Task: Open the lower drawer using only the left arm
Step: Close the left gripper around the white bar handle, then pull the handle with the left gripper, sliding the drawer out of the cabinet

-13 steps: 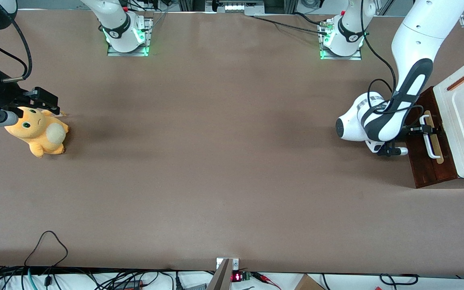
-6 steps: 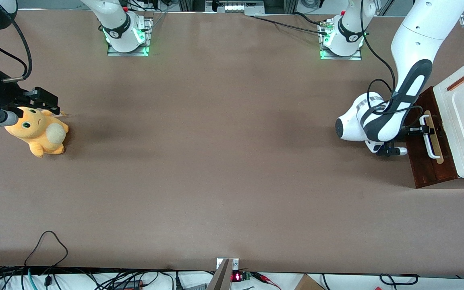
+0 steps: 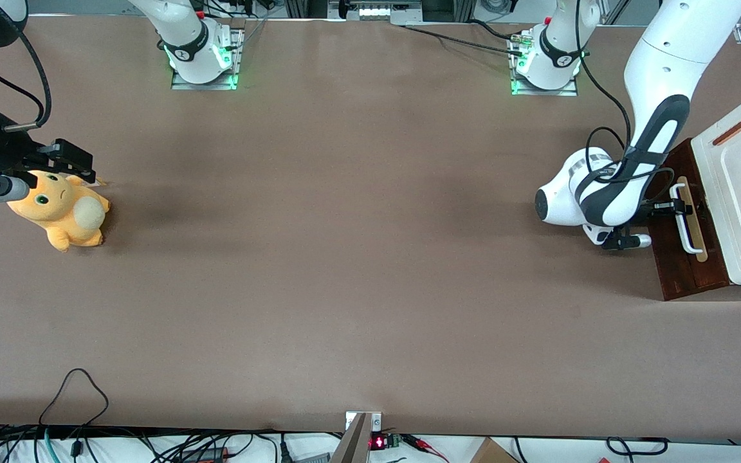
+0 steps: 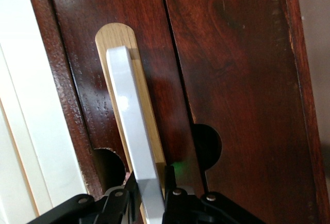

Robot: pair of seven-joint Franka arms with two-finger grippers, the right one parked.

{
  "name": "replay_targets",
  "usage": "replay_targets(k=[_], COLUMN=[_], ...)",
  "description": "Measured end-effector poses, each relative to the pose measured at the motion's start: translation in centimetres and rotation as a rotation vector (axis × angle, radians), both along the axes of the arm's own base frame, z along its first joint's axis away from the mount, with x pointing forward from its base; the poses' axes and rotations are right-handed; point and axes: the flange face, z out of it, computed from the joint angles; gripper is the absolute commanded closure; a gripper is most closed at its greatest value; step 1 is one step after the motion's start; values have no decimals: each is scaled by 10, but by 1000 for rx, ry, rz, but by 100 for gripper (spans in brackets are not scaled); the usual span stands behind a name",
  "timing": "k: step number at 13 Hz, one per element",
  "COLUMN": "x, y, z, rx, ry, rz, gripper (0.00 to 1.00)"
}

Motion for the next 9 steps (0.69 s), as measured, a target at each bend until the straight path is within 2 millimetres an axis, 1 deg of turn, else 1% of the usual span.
replay_targets(k=[2, 4, 7, 9], x=[0, 0, -1, -3], y=[-4, -12, -32, -50], z=[0, 0, 1, 2], rx=[0, -3, -9, -20], ry=[-2, -4, -3, -5], rz=[-6, -18, -40, -57], gripper=[98, 97, 99, 99])
